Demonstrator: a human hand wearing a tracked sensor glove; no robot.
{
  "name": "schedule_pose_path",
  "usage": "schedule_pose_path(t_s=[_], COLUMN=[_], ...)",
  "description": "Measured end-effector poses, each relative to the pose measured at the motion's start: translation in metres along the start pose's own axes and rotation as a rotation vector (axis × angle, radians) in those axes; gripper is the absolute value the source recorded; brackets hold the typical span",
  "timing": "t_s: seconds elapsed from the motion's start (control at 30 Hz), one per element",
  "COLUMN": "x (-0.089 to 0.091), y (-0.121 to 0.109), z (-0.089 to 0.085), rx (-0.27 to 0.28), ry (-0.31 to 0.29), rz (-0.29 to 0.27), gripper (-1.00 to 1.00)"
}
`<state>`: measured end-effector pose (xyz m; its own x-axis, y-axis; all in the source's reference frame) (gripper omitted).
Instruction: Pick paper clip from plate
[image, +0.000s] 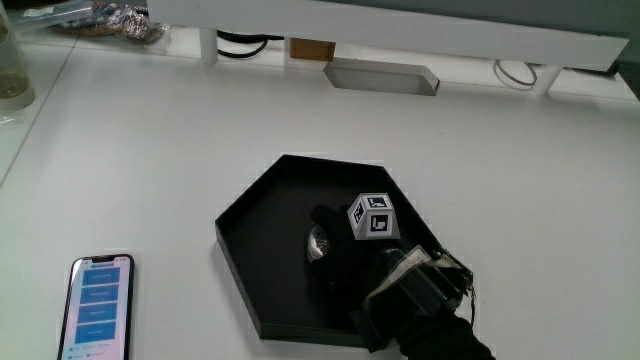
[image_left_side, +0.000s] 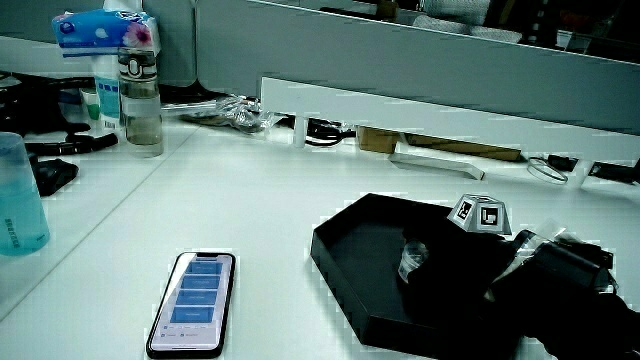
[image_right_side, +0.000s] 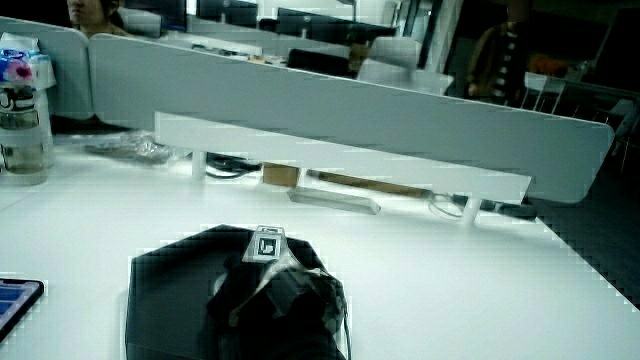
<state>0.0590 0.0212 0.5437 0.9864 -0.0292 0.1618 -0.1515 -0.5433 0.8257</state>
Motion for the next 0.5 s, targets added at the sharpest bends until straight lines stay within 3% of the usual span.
schedule_pose_path(t_s=[0.07, 0.4, 0.5], x=[0.0004, 0.0027, 0.0054], y=[0.001, 0.0034, 0.002], z=[0.0002, 0.0013, 0.0059], rx=[-0.007, 0.001, -0.002], ry=[0.006, 0.001, 0.023], rz=[0.006, 0.001, 0.005], gripper=[1.0, 1.0, 1.0])
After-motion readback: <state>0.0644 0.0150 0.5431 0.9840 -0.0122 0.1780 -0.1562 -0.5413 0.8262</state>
